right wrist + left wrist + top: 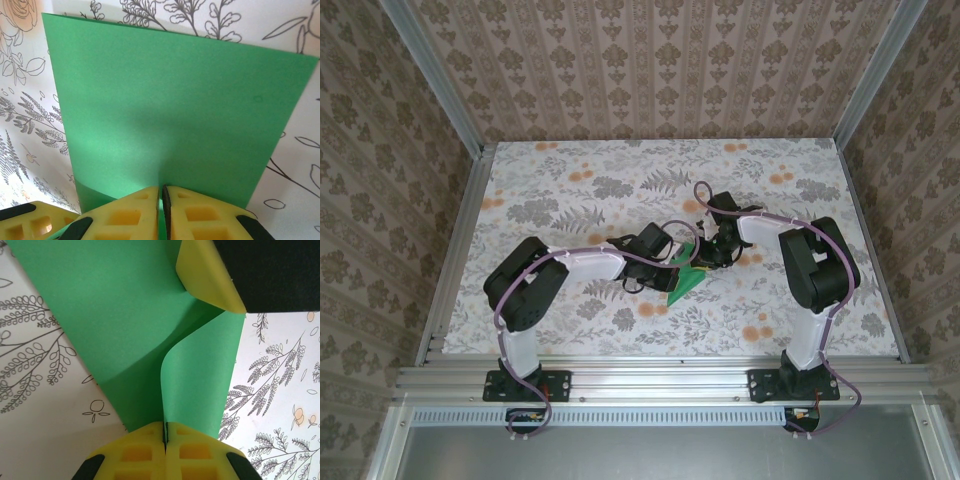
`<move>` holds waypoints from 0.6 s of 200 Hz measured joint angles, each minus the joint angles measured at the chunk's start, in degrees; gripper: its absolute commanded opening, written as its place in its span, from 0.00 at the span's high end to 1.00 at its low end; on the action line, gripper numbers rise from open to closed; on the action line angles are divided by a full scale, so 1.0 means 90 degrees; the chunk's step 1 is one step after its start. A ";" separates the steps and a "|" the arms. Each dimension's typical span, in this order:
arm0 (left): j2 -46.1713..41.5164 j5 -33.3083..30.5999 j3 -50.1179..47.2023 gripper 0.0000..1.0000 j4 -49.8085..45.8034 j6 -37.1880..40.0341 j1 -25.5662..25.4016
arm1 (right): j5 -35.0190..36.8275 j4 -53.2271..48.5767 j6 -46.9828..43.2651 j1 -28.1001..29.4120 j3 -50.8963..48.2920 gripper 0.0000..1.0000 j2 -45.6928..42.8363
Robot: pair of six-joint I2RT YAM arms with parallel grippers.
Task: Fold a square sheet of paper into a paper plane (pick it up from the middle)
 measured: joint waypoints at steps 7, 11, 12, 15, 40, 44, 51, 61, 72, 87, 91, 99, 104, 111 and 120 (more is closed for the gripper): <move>0.0000 -0.0002 0.0000 0.97 0.0005 0.0000 0.0000 | -0.0002 0.0002 0.0012 0.0000 0.0000 0.84 0.0000; 0.0000 -0.0002 -0.0002 0.97 0.0005 -0.0002 0.0000 | -0.0005 0.0005 0.0027 0.0000 0.0000 0.83 -0.0002; 0.0000 -0.0002 -0.0002 0.97 0.0005 -0.0002 0.0000 | -0.0005 0.0005 0.0029 0.0000 0.0000 0.83 -0.0002; 0.0000 -0.0002 -0.0010 0.97 0.0007 -0.0002 0.0000 | -0.0005 0.0007 0.0029 0.0000 0.0000 0.83 -0.0005; 0.0000 -0.0019 -0.0066 0.97 0.0027 -0.0005 0.0000 | 0.0027 0.0002 0.0136 -0.0010 -0.0002 0.79 -0.0114; 0.0000 -0.0019 -0.0070 0.97 0.0036 -0.0005 0.0000 | 0.0029 0.0002 0.0153 -0.0017 -0.0002 0.79 -0.0146; 0.0000 -0.0019 -0.0073 0.98 0.0046 -0.0005 0.0000 | 0.0061 0.0005 0.0204 -0.0039 -0.0005 0.78 -0.0245; 0.0000 -0.0022 -0.0078 0.98 0.0051 -0.0005 -0.0002 | 0.0102 0.0036 0.0274 -0.0097 -0.0046 0.78 -0.0474; 0.0000 -0.0022 -0.0078 0.98 0.0053 -0.0005 -0.0002 | 0.0121 0.0063 0.0342 -0.0185 -0.0143 0.78 -0.0809; 0.0000 -0.0024 -0.0078 0.98 0.0053 -0.0005 -0.0007 | 0.0141 0.0112 0.0447 -0.0270 -0.0342 0.79 -0.1309; 0.0000 -0.0024 -0.0078 0.98 0.0053 -0.0005 -0.0007 | 0.0138 0.0134 0.0464 -0.0289 -0.0406 0.79 -0.1433; 0.0000 -0.0024 -0.0078 0.98 0.0053 -0.0005 -0.0007 | 0.0112 0.0202 0.0549 -0.0316 -0.0561 0.81 -0.1688; 0.0000 -0.0024 -0.0078 0.98 0.0053 -0.0005 -0.0007 | 0.0092 0.0240 0.0593 -0.0318 -0.0661 0.82 -0.1809; 0.0000 -0.0024 -0.0078 0.98 0.0056 -0.0005 -0.0007 | 0.0041 0.0316 0.0675 -0.0318 -0.0835 0.84 -0.1982; 0.0000 -0.0022 -0.0078 0.98 0.0058 -0.0002 -0.0007 | -0.0097 0.0459 0.0811 -0.0316 -0.1112 0.86 -0.2171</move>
